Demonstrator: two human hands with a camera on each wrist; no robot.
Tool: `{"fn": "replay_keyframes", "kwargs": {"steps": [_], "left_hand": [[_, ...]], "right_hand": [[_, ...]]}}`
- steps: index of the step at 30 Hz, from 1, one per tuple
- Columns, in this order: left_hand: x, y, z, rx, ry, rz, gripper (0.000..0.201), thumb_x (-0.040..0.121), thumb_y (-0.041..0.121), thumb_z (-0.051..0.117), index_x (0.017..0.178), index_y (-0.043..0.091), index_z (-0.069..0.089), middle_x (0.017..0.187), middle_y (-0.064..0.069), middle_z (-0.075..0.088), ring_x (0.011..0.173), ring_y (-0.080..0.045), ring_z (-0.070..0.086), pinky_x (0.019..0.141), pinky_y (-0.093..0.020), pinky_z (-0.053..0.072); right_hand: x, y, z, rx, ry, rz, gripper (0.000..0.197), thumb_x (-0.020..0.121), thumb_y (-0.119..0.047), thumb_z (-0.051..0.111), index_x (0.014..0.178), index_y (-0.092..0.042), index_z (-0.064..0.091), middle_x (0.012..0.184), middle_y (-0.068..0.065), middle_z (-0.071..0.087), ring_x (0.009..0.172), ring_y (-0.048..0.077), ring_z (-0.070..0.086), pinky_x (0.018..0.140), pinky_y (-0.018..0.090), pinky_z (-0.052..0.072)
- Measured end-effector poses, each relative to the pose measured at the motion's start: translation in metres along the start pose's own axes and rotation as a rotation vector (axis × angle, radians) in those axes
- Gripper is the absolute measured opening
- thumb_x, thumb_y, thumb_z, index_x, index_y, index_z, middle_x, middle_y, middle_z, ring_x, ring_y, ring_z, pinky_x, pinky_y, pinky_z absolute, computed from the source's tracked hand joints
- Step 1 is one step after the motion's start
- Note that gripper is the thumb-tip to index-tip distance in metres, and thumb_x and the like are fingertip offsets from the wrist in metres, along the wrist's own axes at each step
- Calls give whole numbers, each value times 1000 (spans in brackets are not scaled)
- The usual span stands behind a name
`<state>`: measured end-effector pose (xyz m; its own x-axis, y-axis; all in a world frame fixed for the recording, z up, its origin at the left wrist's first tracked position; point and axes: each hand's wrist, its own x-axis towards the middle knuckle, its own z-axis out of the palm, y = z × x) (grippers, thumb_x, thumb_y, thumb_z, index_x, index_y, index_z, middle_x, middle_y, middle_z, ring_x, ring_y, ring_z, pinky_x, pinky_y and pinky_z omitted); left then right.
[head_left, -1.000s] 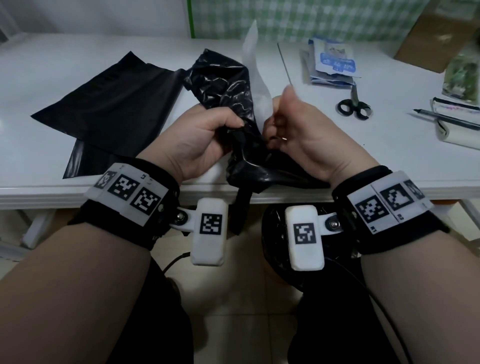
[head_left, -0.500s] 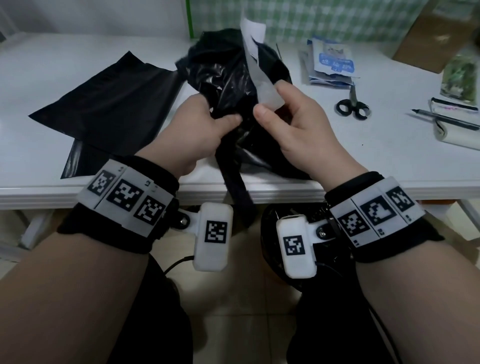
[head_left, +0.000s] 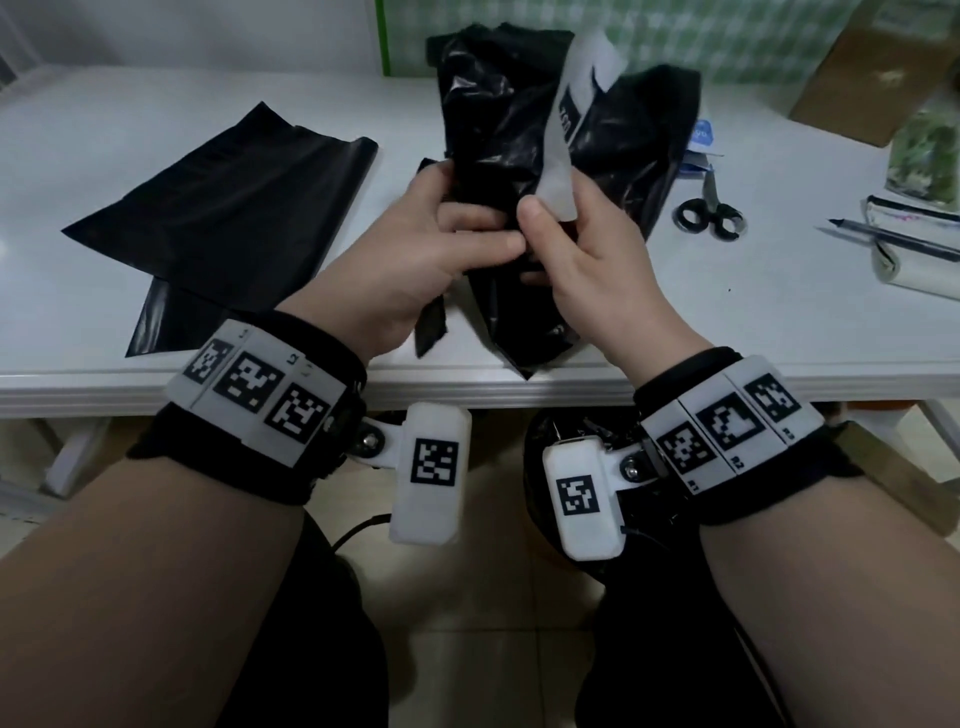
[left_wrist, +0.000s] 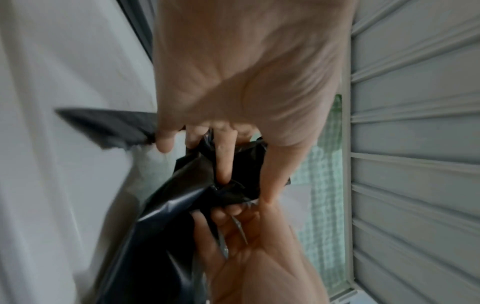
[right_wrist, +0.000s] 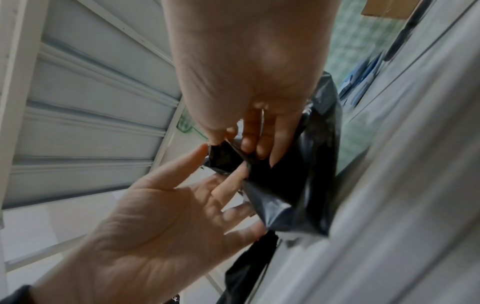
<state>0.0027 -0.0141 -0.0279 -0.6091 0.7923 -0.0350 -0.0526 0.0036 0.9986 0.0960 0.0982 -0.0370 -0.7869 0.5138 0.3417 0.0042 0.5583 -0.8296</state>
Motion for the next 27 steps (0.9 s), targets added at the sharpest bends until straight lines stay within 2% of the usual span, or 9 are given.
{"fn": "replay_keyframes", "kwargs": {"steps": [3,6,10,13,15,17,21,24,27], "left_hand": [[0,-5,2,136,-18,25,94,79,-3,67,148,30,12,118,2,59,107,-16,64,87,-30,55],[5,-13,-1,292,99,60,107,73,-1,72,149,32,4,112,11,54,101,-16,63,90,-37,53],[6,-12,-4,636,380,127,71,67,20,79,131,23,48,110,4,55,93,-8,56,79,-19,47],[6,-11,-5,695,509,111,35,74,28,76,103,21,58,78,7,55,65,-4,51,60,-17,39],[8,-12,-5,526,472,71,14,83,19,67,90,24,56,62,6,53,48,-2,52,53,-22,42],[8,-10,-2,344,425,-9,18,90,9,53,90,27,52,72,-2,62,46,-6,62,47,-23,48],[3,-1,5,-12,224,-51,34,93,4,45,117,29,43,93,-2,67,71,-11,72,74,-27,59],[4,-4,4,23,93,37,33,90,25,58,117,36,42,101,3,66,91,-11,69,87,-33,54],[5,-10,5,199,82,140,16,86,33,62,94,21,55,79,13,61,72,-3,61,69,-26,54]], "right_hand": [[1,3,-1,108,1,58,16,96,-30,47,96,-17,57,85,-1,62,88,20,65,74,46,58],[1,1,2,186,-16,119,20,98,-29,45,82,-23,55,77,-5,57,77,13,63,71,38,59],[2,0,3,308,-34,189,21,99,-27,44,82,-24,56,76,-9,56,73,8,60,69,34,60],[1,-1,2,340,-35,217,22,99,-28,43,82,-23,56,75,-8,54,74,8,58,70,32,60],[1,-2,2,362,-41,227,25,99,-27,43,78,-20,55,73,-6,52,72,7,56,69,31,59],[1,-2,2,358,-42,229,27,99,-26,43,76,-18,54,72,-5,51,71,8,55,69,31,60],[1,-2,1,336,-45,243,28,99,-25,43,73,-16,52,69,-5,50,69,9,53,68,30,58],[1,-4,0,288,-55,242,28,98,-24,45,72,-16,51,68,-4,50,65,10,51,60,26,52],[2,-3,-3,201,-51,212,28,94,-28,49,70,-15,51,66,-1,48,63,12,47,60,28,43]]}}
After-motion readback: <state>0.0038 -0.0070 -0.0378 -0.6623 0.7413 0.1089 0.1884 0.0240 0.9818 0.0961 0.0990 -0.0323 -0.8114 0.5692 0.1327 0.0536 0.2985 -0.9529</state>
